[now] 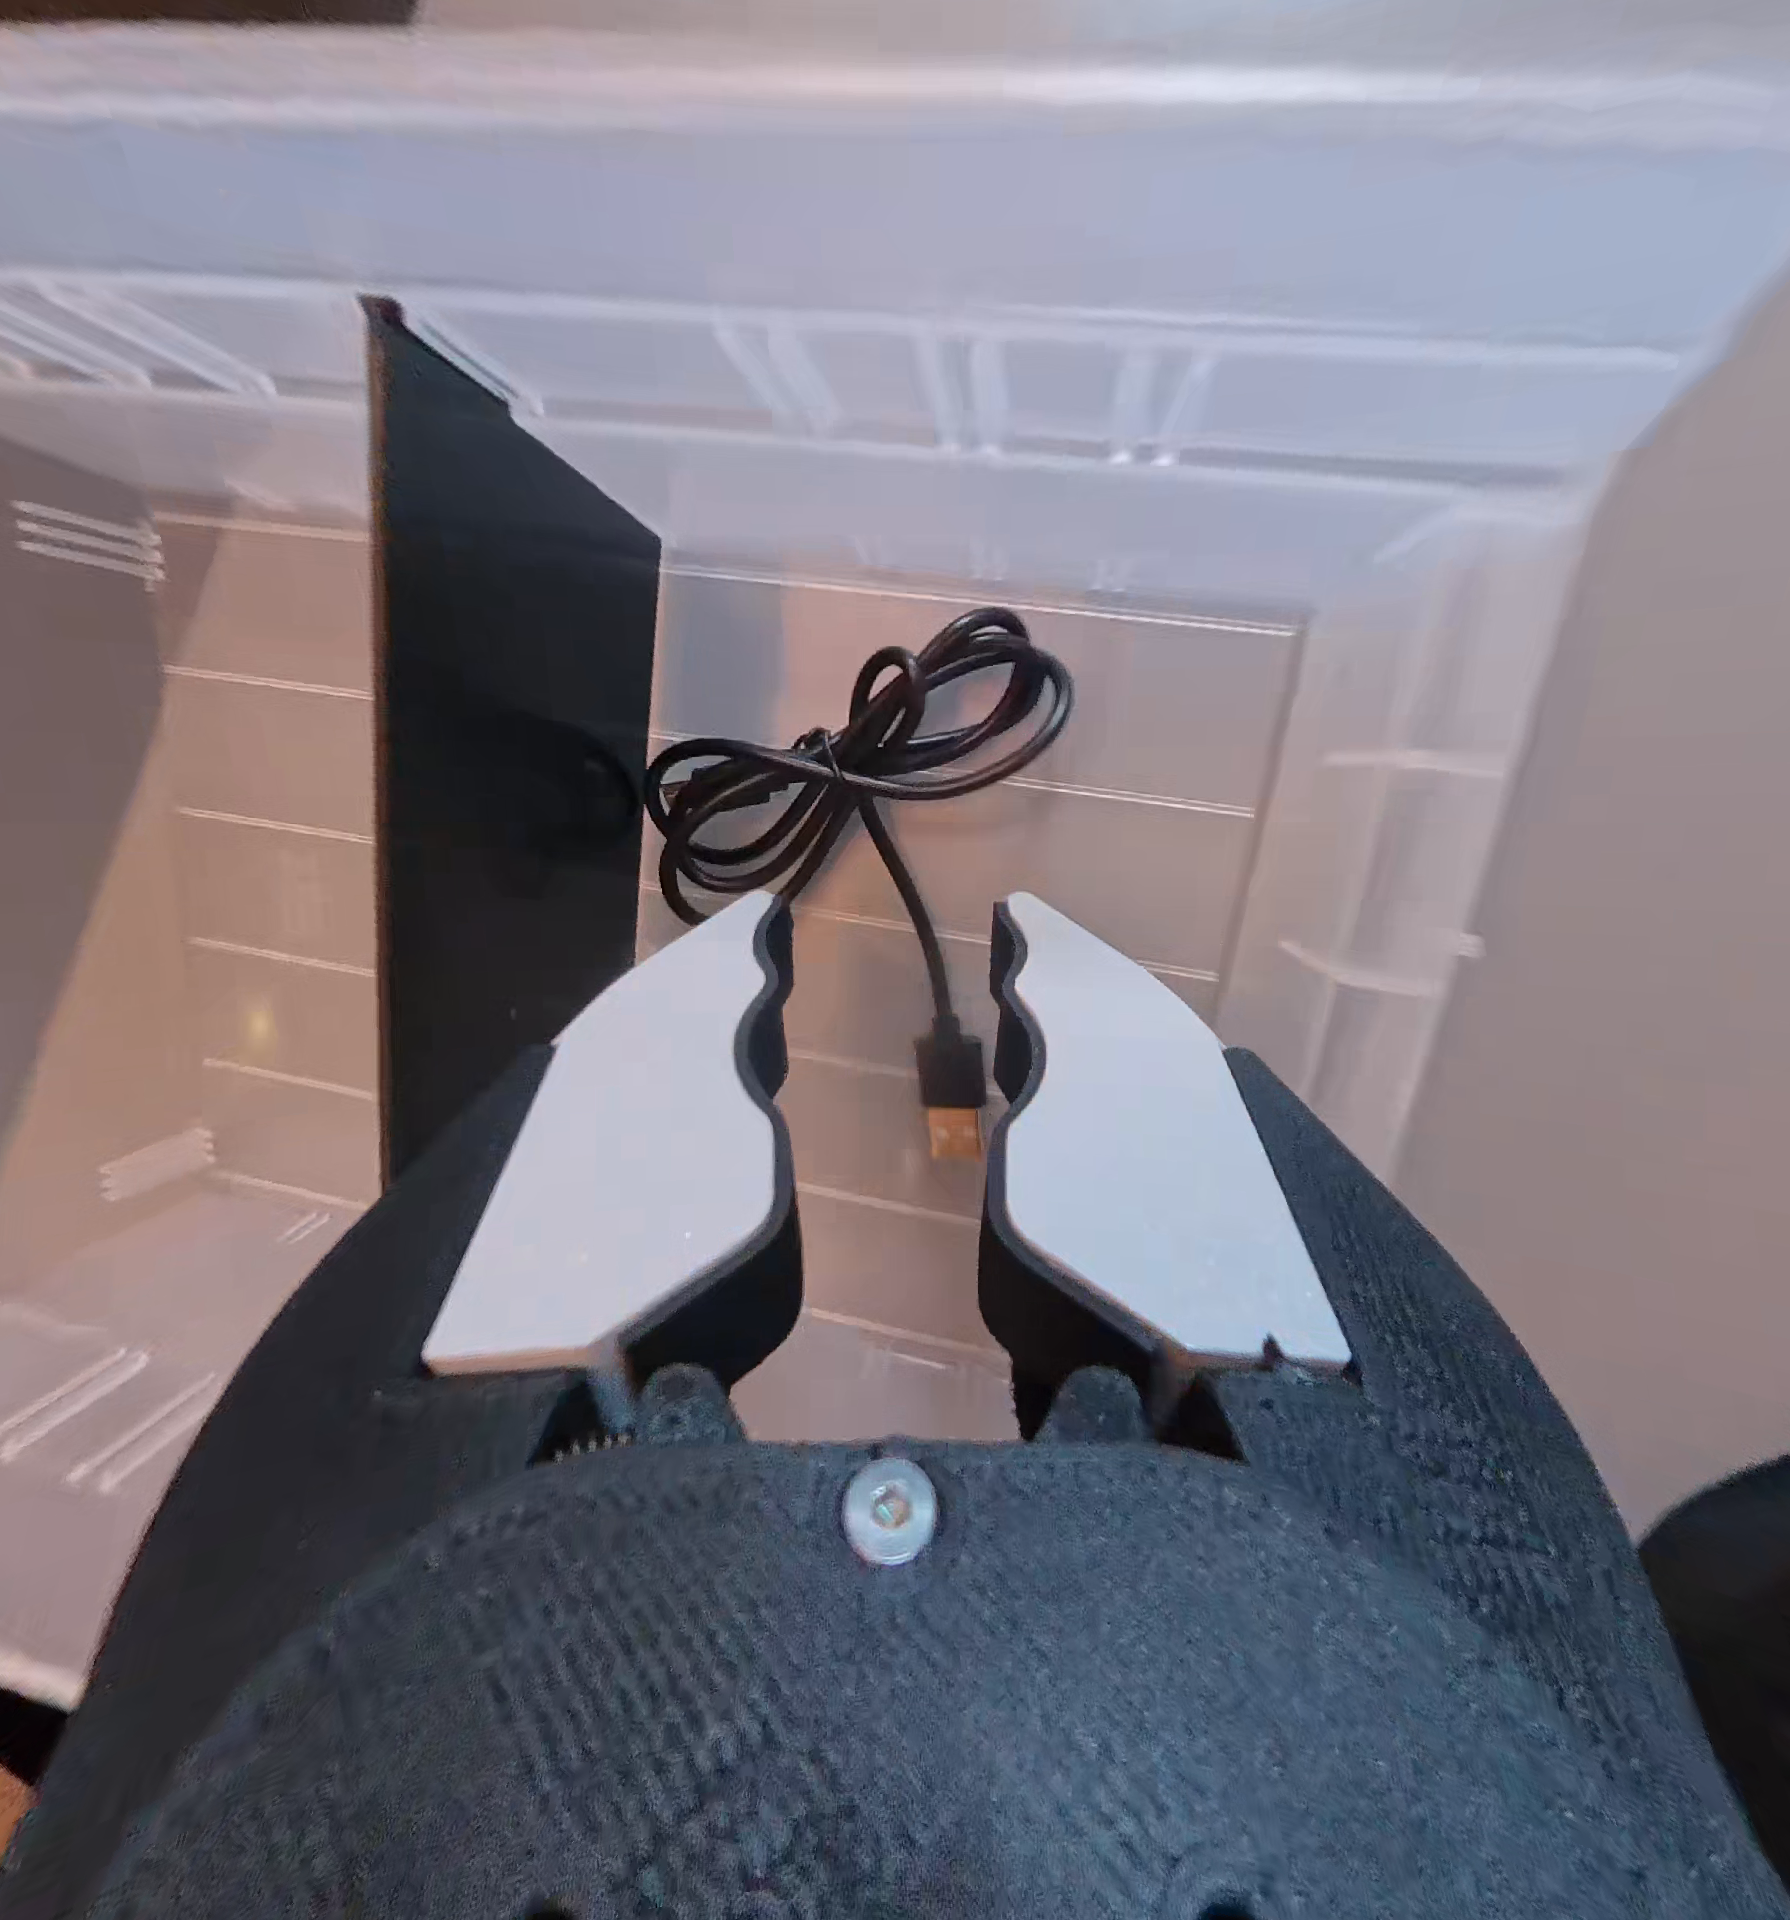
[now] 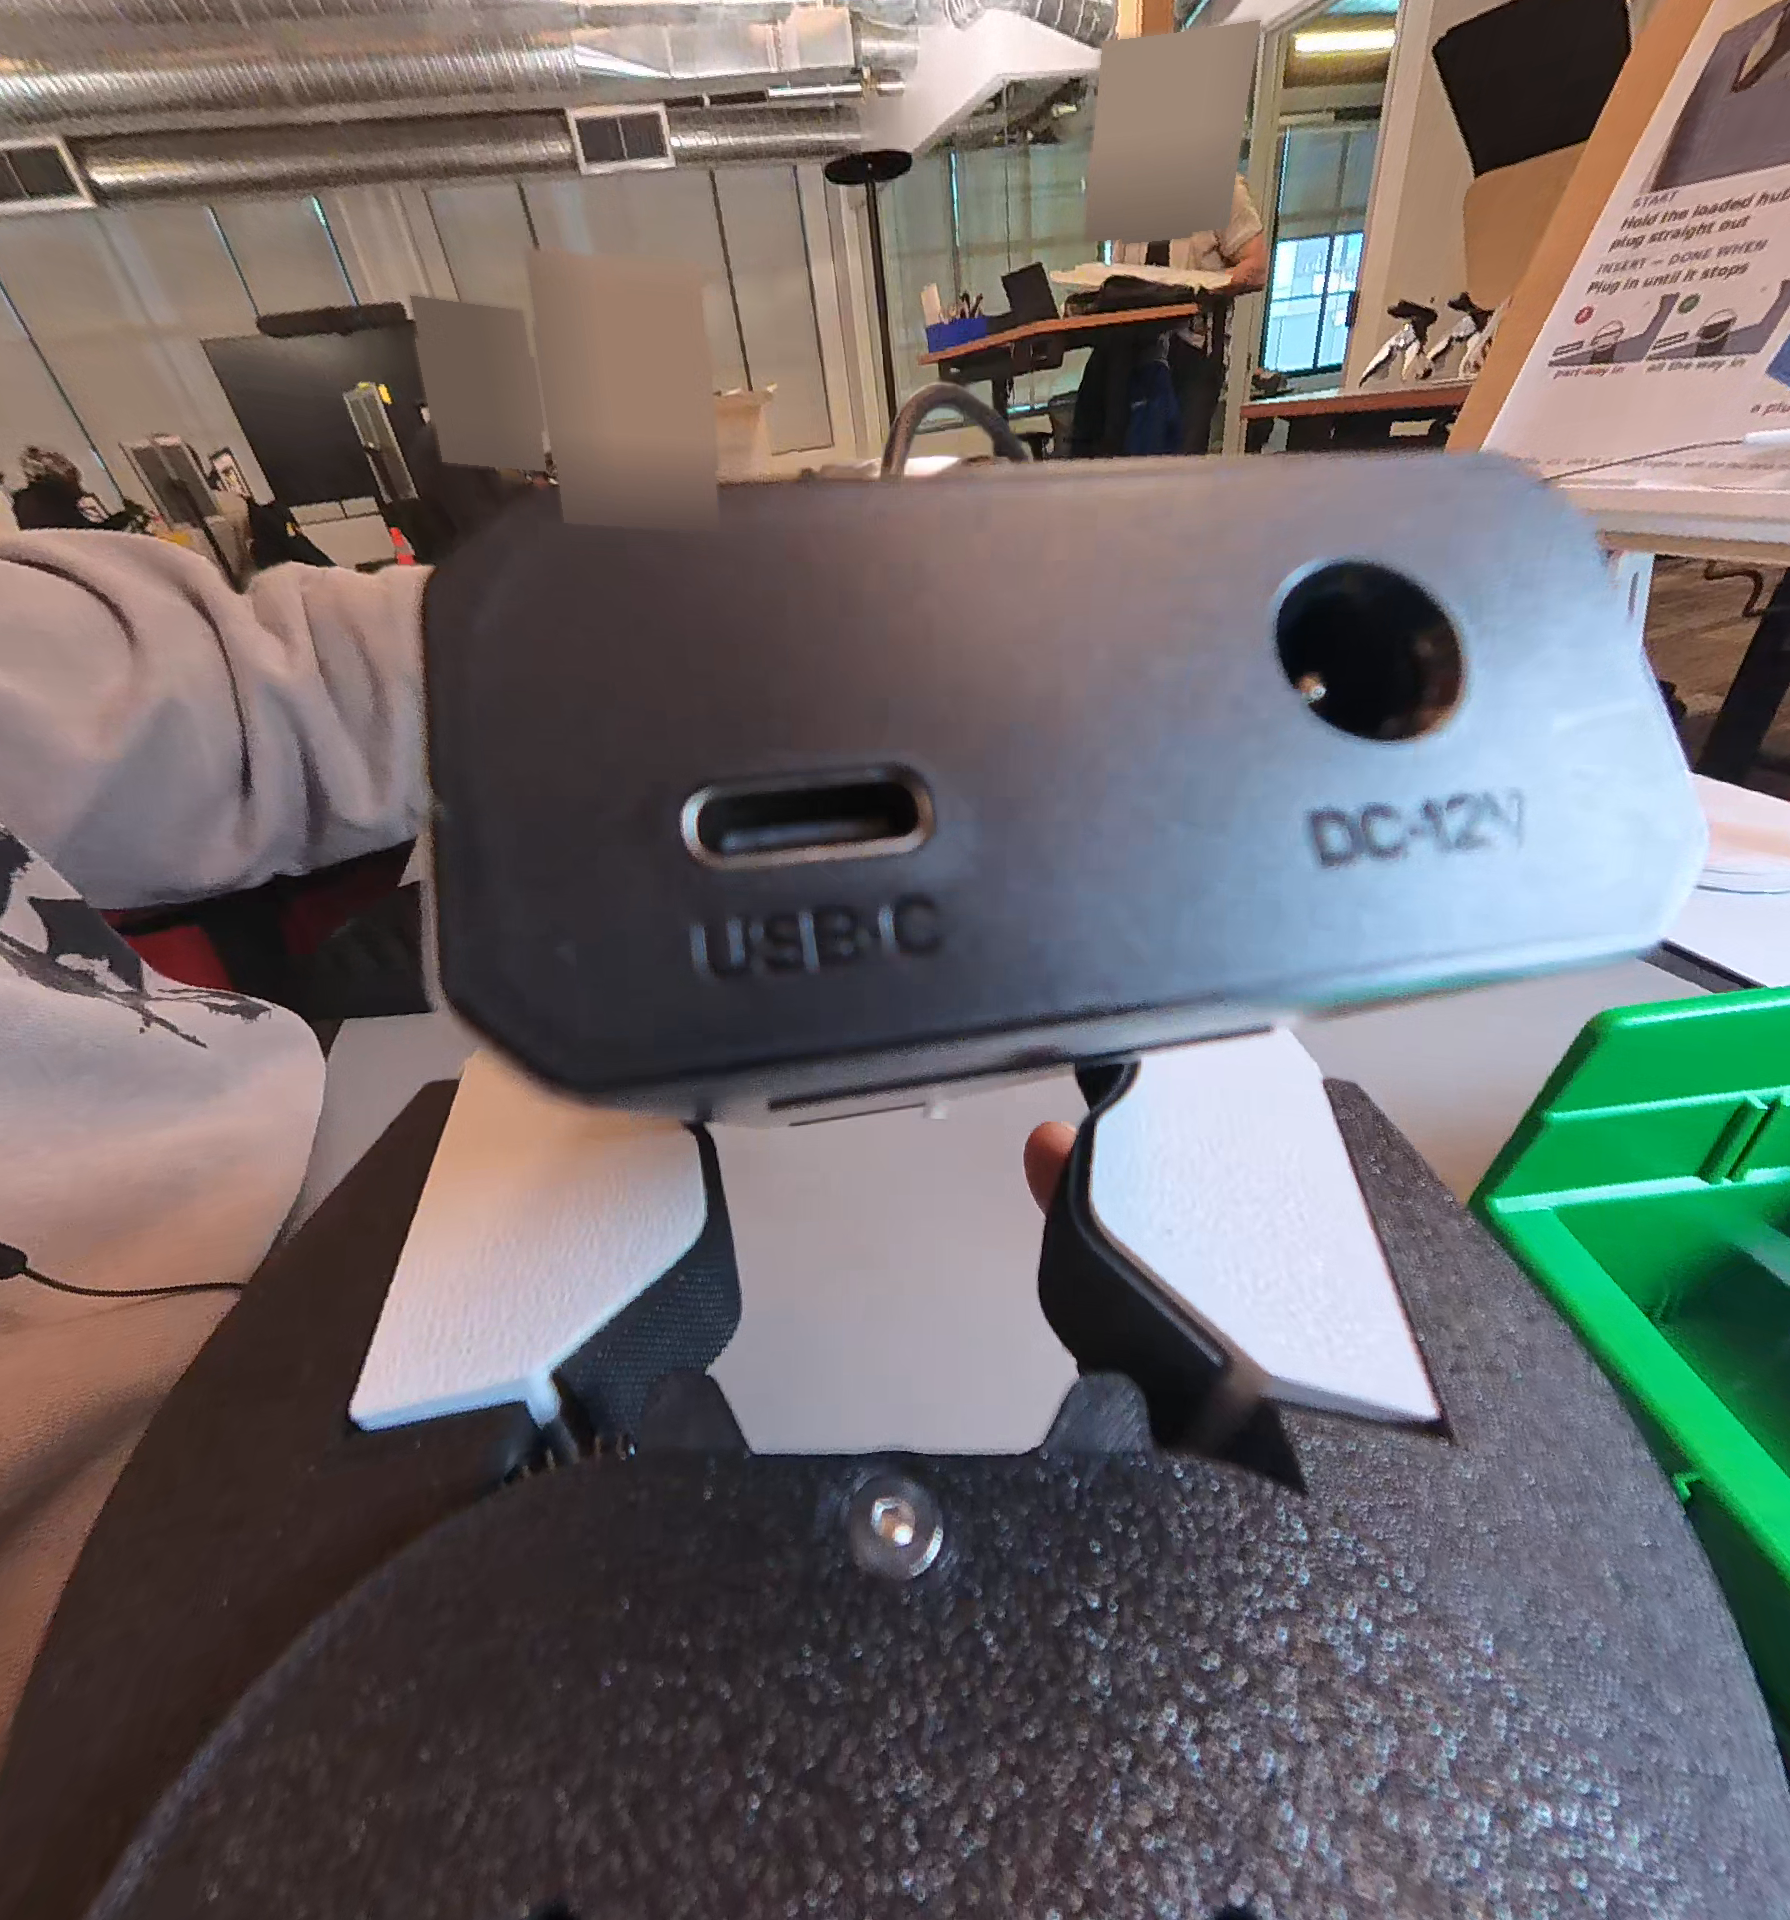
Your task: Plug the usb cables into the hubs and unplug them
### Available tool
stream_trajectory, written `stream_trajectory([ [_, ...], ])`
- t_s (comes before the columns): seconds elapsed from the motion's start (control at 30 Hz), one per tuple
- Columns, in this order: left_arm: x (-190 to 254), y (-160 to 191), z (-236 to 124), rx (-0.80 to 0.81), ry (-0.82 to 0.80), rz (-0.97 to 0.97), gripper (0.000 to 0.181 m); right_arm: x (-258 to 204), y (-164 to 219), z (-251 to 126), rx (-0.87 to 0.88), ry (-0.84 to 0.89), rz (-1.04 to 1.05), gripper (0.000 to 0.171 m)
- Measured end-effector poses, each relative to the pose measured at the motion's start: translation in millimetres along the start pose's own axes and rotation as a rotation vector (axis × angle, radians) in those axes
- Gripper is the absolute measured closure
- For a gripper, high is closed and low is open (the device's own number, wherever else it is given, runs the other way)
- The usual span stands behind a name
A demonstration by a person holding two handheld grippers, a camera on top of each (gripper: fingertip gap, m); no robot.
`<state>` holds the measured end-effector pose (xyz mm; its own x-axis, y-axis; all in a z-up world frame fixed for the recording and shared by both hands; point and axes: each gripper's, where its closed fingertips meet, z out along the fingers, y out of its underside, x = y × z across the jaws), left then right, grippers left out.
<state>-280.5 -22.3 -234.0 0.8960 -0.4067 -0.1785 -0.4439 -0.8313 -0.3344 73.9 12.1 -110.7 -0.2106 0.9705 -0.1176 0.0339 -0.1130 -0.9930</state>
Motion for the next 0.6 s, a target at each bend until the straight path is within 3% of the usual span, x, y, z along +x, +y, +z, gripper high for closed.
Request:
stream_trajectory([
  [0.03, -3.1, -0.2, 6.1, -0.011, -0.008, 0.005, 0.144, 0.1, 0.3, -0.2, -0.001, -0.001, 0.002, 0.1],
  [0.13, -13.8, -5.1, 13.4, -0.032, -0.085, 0.148, 0.146, -0.5, -0.9, -1.0, 0.005, -0.011, 0.011, 0.1],
  [0.23, -21.9, -5.4, 19.0, -0.138, -0.193, 0.436, 0.141, -1.4, -1.2, -0.5, 0.01, -0.026, 0.023, 0.1],
  [0.33, -16.1, -16.5, 28.1, -0.147, -0.157, 0.57, 0.146, -2.0, 1.3, 0.4, 0.001, -0.033, 0.032, 0.1],
  [0.5, -6.2, -18.3, 29.7, -0.124, 0.001, 0.479, 0.163, -4.7, -1.0, -3.5, 0.001, -0.033, 0.014, 0.1],
  [0.6, -4.0, -20.6, 6.4, -0.071, 0.039, 0.368, 0.167, -4.0, -5.0, -7.1, 0.017, -0.032, 0.01, 0.1],
])
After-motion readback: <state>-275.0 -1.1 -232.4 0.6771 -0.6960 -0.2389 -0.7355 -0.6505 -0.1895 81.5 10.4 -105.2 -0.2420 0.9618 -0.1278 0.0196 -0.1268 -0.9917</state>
